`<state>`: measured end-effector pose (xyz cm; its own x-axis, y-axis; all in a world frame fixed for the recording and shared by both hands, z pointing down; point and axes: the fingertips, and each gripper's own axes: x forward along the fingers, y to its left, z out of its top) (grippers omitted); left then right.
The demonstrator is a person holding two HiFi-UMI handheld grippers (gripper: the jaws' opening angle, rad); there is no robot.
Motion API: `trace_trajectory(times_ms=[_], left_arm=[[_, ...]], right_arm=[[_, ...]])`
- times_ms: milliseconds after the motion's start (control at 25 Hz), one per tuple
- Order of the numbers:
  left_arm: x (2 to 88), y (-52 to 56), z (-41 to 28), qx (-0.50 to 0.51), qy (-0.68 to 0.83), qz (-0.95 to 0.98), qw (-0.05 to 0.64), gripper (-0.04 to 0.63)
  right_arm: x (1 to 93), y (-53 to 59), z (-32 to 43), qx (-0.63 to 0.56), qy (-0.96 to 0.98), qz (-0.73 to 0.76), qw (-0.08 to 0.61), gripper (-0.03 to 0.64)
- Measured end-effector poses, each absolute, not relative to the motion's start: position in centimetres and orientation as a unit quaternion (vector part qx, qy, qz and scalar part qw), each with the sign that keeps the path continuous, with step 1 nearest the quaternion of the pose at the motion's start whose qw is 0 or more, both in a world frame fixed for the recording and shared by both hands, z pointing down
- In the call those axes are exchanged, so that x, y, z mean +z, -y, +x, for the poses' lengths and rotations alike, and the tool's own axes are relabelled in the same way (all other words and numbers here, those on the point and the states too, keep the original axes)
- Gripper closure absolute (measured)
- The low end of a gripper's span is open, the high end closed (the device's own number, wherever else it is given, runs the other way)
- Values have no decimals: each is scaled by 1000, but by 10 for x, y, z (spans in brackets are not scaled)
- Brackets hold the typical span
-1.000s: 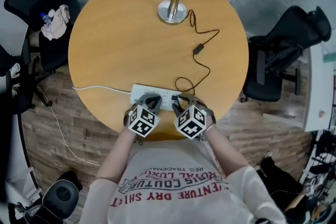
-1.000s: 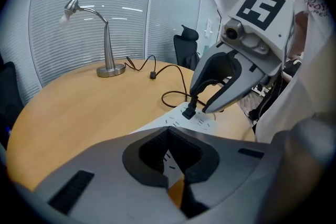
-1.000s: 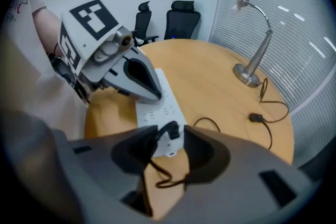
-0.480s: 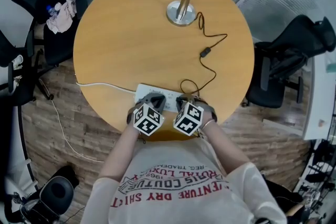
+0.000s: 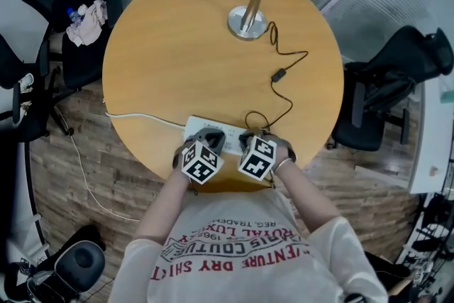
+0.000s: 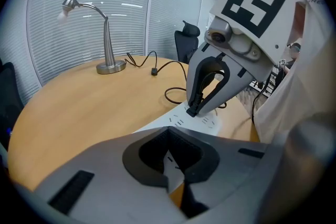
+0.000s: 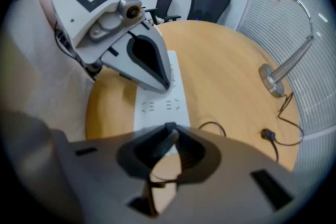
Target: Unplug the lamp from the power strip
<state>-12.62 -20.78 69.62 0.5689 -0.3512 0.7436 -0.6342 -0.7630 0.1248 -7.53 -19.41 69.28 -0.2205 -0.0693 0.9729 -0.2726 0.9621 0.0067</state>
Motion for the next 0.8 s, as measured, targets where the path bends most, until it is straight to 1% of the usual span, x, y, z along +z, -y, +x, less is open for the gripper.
trace_trajectory(times_ms=[160,400,800], left_arm=[[696,209,-126,364,289,865,189,568],[696,210,-127,360,285,863,213,568],[696,209,-125,363,286,863,205,568]], right_arm=[[690,194,-75,73,771,110,623,541],[686,195,-75,72,769,113,625,546],[679,186,-74,82,755,111,641,548]])
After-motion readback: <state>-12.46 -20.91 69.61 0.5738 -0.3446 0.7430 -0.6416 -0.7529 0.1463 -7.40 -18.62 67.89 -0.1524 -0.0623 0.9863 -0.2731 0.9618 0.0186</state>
